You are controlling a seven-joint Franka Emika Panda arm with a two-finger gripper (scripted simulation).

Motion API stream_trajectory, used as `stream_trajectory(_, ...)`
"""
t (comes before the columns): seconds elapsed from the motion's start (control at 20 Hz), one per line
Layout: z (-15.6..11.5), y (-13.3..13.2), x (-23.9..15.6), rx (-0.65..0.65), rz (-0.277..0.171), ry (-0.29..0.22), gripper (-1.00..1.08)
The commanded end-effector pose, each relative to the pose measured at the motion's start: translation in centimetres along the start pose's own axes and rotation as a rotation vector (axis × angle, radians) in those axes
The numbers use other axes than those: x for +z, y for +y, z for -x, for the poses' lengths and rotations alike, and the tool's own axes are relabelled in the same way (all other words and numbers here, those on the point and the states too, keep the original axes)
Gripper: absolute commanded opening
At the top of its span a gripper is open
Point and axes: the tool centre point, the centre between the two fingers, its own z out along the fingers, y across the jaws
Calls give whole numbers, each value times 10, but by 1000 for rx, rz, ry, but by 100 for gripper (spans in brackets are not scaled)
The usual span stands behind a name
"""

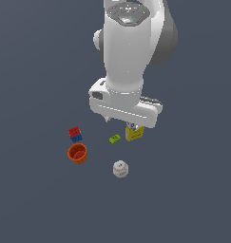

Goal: Pick up a designated object from a clutter of objects.

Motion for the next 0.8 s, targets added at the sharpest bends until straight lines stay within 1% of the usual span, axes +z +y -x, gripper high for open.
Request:
stream_trajectory(0.0, -6, -3, 10, 68, -2, -3, 100)
stream_trajectory(0.75, -36, -16, 74, 470, -3, -14, 100)
